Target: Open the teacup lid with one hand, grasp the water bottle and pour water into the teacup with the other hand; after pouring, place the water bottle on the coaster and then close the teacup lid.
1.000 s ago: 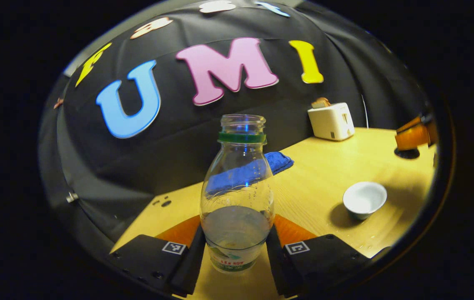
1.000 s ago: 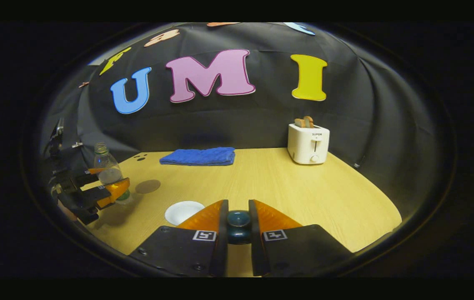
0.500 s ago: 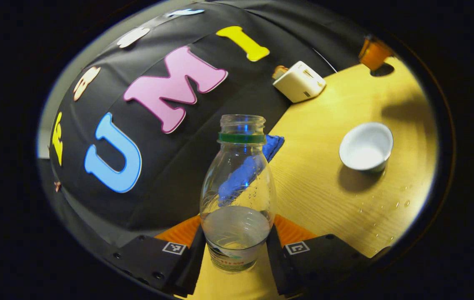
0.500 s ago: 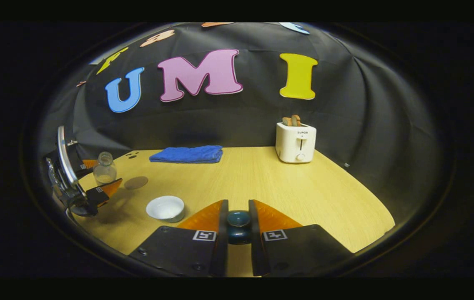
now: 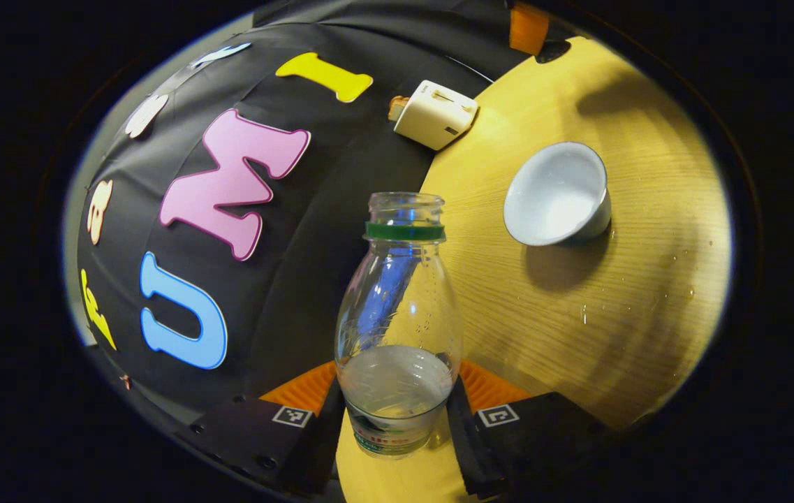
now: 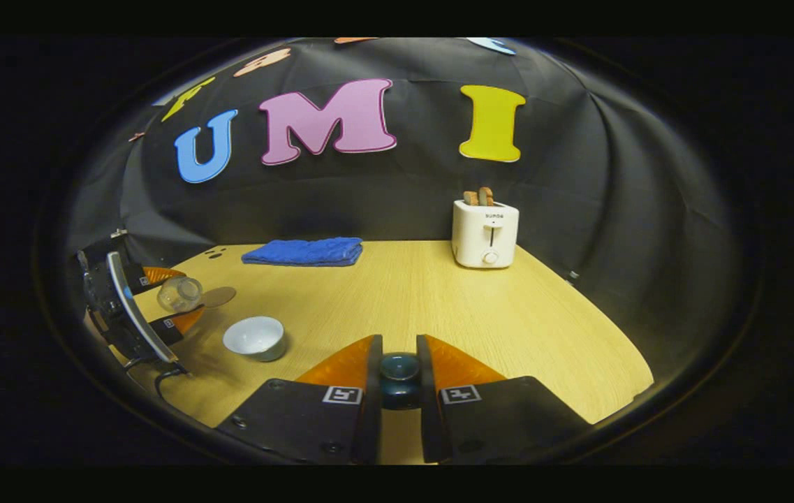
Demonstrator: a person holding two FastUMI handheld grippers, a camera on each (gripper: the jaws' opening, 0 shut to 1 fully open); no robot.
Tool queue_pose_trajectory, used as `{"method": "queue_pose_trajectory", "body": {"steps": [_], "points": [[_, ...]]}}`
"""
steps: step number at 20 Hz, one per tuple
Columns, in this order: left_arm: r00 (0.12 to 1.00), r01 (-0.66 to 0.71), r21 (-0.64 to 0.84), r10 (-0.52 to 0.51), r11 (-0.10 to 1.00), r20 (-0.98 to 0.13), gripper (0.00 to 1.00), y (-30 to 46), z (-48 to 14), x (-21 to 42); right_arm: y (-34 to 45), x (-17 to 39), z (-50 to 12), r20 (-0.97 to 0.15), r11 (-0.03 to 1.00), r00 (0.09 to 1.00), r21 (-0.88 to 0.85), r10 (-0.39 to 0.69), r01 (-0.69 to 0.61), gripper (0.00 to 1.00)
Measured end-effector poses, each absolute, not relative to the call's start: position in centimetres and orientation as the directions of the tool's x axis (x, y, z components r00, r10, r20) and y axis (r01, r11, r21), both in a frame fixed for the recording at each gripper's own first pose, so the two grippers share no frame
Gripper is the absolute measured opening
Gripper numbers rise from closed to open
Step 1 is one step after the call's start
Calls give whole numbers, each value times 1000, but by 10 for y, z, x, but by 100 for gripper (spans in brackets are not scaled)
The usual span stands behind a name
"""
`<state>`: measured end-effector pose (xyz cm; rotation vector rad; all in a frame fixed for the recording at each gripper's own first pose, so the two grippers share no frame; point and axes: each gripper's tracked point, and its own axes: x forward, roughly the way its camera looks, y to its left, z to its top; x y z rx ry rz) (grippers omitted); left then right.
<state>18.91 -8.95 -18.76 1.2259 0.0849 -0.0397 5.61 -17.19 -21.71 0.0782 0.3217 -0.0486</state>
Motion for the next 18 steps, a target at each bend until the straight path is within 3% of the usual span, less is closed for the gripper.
{"method": "queue_pose_trajectory", "body": {"steps": [10, 16, 17, 18], "points": [[998, 50, 997, -28, 64, -49, 71, -107, -184, 205, -177, 50, -225, -328, 999, 944, 29, -24, 35, 26], [998, 36, 999, -42, 0, -36, 71, -108, -180, 212, -176, 47, -228, -335, 999, 942, 29, -10, 21, 26], [998, 39, 999, -41, -13, -40, 71, -107, -180, 213, -176, 47, -228, -339, 999, 941, 29, -10, 21, 21], [998, 43, 999, -40, -24, -44, 71, -106, -181, 215, -176, 46, -229, -340, 999, 941, 29, -8, 19, 26]]}}
